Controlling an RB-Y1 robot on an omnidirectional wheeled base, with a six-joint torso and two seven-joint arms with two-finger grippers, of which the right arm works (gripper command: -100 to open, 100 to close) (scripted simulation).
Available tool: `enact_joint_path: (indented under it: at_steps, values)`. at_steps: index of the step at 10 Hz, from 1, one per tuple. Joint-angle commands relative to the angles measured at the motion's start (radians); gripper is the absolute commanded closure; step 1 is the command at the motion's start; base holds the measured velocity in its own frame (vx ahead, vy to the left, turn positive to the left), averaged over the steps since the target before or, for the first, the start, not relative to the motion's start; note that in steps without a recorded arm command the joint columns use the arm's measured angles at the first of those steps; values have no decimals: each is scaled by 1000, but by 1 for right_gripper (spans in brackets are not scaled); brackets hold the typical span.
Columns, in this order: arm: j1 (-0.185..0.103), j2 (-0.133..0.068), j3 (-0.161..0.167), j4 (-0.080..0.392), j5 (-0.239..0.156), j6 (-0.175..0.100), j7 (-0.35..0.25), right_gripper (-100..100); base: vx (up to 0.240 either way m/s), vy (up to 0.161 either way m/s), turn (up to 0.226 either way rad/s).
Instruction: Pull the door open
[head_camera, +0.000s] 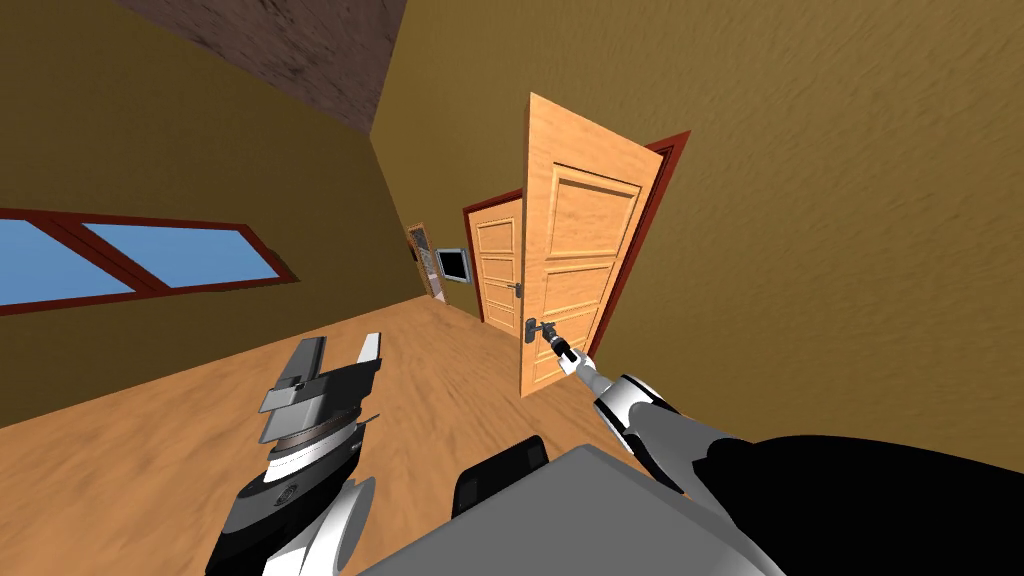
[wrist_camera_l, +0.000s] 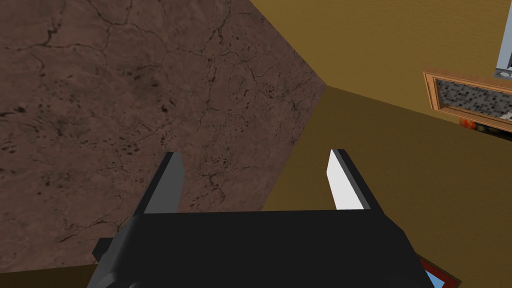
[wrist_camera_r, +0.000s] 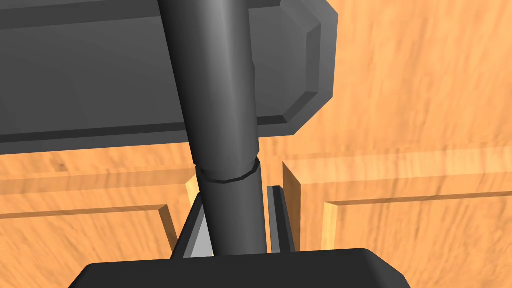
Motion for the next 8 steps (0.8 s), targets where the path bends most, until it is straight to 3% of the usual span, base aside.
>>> enact_joint_path:
  at_steps: [1, 8]
  values:
    - [0, 0, 0, 0, 0, 0, 0, 100, -72, -55, 18]
    - [10, -18, 105, -35, 39, -41, -86, 100, -181, -96, 51]
